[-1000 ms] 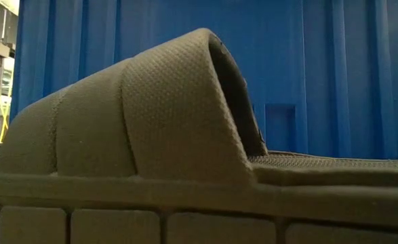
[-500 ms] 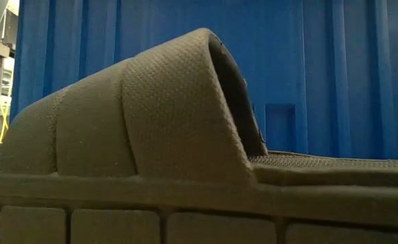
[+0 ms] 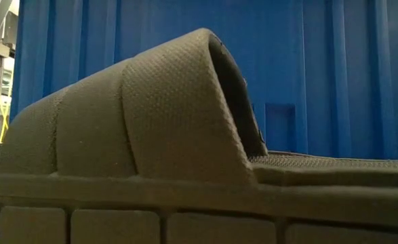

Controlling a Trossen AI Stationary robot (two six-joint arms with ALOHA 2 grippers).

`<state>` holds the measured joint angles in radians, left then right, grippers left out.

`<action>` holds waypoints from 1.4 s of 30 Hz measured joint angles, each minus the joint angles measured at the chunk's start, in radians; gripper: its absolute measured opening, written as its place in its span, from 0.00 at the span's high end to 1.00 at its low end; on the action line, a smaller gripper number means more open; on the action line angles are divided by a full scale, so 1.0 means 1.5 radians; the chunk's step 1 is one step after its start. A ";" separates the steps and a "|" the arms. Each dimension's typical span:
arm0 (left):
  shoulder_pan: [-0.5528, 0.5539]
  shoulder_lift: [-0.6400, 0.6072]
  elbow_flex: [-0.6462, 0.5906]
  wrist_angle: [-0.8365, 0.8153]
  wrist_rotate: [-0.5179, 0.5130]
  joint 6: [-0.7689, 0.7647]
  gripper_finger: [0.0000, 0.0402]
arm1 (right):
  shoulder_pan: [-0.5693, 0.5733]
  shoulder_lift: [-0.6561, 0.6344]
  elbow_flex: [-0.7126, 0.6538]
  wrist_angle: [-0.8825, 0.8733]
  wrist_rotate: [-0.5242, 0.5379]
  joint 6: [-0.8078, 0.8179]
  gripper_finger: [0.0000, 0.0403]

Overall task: Pick and place slides into bin
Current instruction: Stack the black slipper on the bottom black slipper in the blue bin

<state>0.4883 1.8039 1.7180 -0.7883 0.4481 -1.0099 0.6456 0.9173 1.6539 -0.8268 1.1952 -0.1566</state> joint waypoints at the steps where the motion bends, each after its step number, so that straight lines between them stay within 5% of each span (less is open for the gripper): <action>1: -0.003 0.002 0.000 -0.008 0.017 -0.003 0.86 | 0.000 0.000 0.000 0.000 0.000 0.000 0.44; 4: -0.010 0.002 0.000 -0.046 0.051 -0.013 0.86 | 0.000 -0.001 0.000 0.000 -0.001 0.000 0.44; 28: -0.012 0.079 0.000 0.082 -0.011 -0.062 0.86 | 0.000 -0.002 0.000 -0.015 -0.002 0.002 0.44; 42: -0.011 0.080 0.000 0.064 -0.069 -0.050 0.86 | 0.000 -0.002 0.000 -0.015 0.005 0.001 0.44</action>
<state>0.4714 1.9243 1.7176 -0.6927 0.3448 -1.0847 0.6456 0.9150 1.6539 -0.8494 1.2026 -0.1551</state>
